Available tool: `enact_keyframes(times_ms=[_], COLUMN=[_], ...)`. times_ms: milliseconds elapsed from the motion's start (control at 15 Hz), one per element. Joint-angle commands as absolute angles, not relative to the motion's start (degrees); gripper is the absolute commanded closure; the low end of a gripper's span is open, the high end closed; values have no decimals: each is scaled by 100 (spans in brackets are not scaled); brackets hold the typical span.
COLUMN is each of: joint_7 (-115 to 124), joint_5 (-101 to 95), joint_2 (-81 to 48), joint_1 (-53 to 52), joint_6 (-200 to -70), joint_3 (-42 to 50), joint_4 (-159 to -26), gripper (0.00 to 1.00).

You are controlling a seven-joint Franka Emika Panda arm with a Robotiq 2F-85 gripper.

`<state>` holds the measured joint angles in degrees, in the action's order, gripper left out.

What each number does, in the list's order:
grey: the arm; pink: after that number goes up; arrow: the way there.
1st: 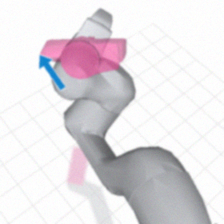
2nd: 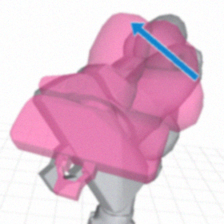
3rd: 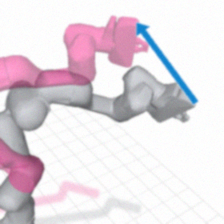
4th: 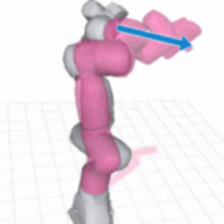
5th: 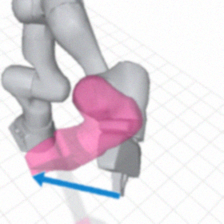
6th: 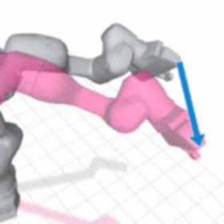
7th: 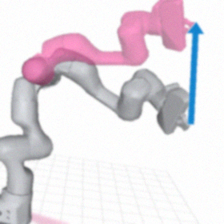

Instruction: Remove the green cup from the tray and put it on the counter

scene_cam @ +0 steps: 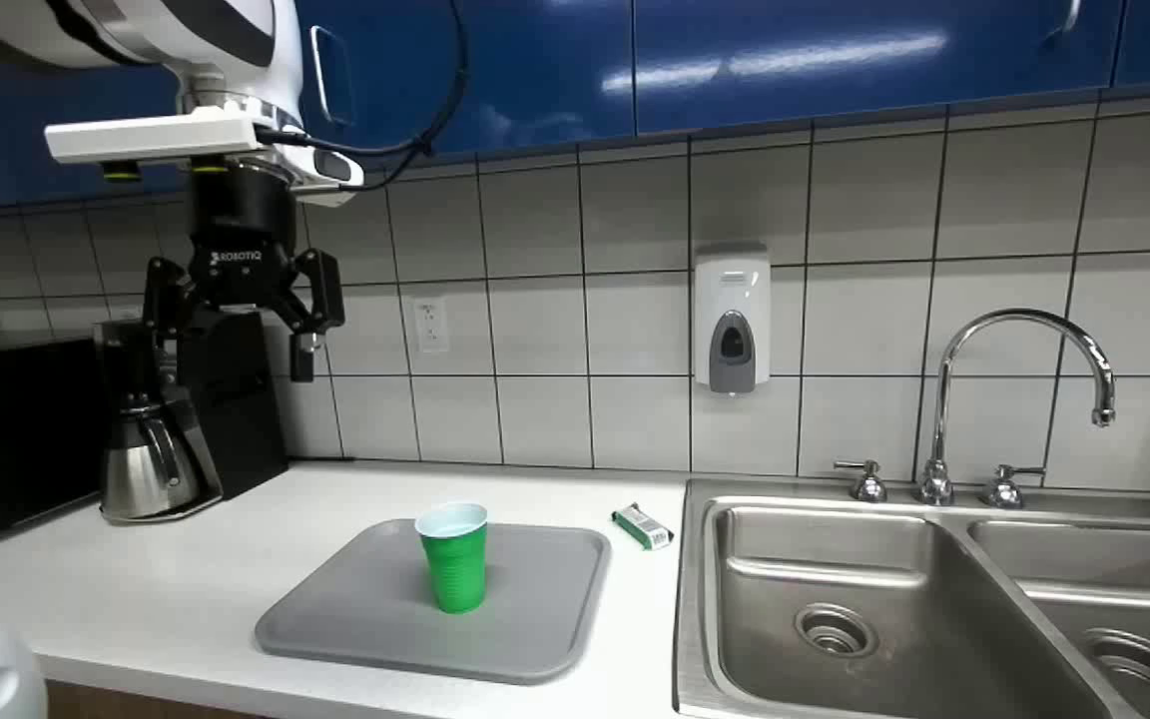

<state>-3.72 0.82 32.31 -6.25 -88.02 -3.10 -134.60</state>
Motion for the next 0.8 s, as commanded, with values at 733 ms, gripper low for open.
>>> enact_keyframes(times_ms=[733], joint_7=[-150], joint_5=[-138], joint_2=[3252], joint_1=[-554], joint_6=[-9527], joint_3=[-436], joint_4=[-13686], gripper=[0])
